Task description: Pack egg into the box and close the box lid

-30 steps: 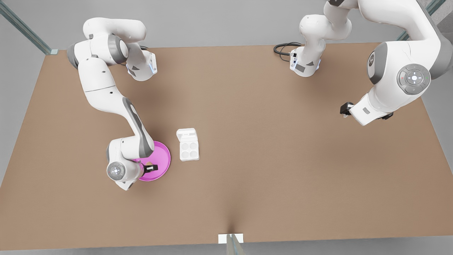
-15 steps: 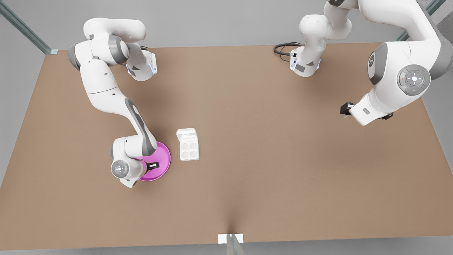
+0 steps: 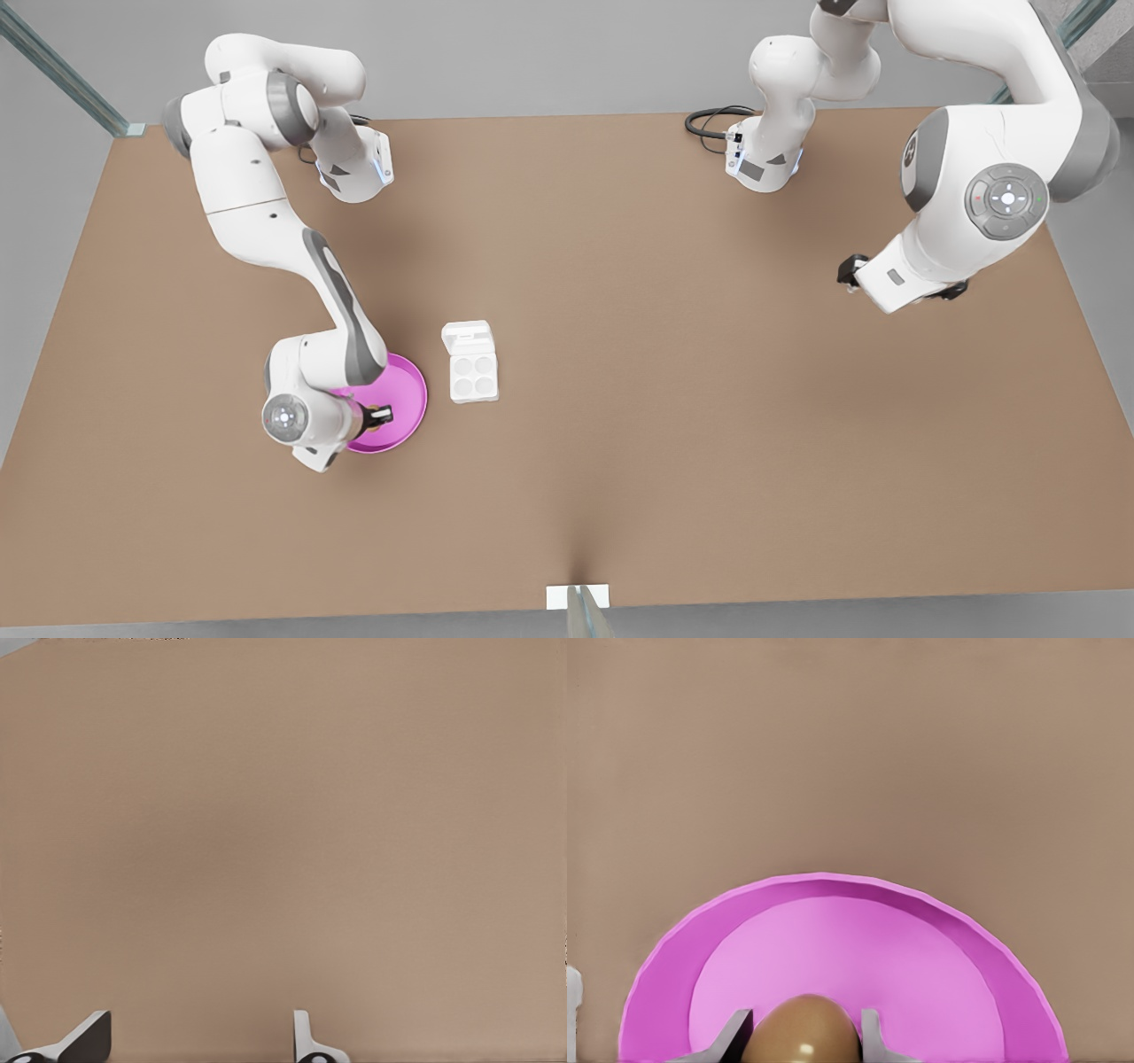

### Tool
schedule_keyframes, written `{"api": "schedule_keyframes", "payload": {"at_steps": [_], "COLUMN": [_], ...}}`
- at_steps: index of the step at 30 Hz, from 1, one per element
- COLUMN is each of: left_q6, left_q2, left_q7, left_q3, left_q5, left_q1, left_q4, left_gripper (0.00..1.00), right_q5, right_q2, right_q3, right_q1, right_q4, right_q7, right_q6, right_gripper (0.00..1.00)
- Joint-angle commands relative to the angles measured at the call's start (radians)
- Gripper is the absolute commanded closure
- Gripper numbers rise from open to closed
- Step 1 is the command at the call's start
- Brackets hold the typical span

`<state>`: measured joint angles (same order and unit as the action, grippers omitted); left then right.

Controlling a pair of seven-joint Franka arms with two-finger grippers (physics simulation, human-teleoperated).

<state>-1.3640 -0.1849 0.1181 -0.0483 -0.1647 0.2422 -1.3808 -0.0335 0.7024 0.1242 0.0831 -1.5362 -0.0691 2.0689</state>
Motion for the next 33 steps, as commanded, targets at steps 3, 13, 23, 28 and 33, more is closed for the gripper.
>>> {"api": "schedule_keyframes", "payload": {"at_steps": [3,13,23,28,33], "left_q6": [0.025,0.025,0.025,0.023,0.174], "left_q2": [-0.005,-0.008,-0.010,-0.011,-0.122], "left_q7": [-0.120,-0.118,-0.115,-0.114,-0.198], "left_q3": [0.001,0.001,-0.001,-0.001,0.024], "left_q5": [-0.012,-0.012,-0.012,-0.012,-0.013], "left_q1": [0.020,0.019,0.017,0.016,0.063], "left_q4": [0.002,0.000,0.002,0.002,-0.023], "left_gripper": [0.00,0.00,0.00,0.00,0.00], "right_q5": [-0.008,-0.009,-0.003,0.006,0.162], "right_q2": [-0.015,-0.103,-0.129,-0.129,-0.139], "right_q3": [0.144,0.262,0.262,0.258,0.256], "right_q1": [0.010,0.099,0.098,0.087,0.058], "right_q4": [0.039,-0.194,-0.252,-0.251,0.218], "right_q7": [0.386,0.787,0.815,0.798,0.565], "right_q6": [-0.107,0.071,0.126,0.116,-0.407], "right_gripper": [0.61,0.61,0.00,0.00,0.00]}}
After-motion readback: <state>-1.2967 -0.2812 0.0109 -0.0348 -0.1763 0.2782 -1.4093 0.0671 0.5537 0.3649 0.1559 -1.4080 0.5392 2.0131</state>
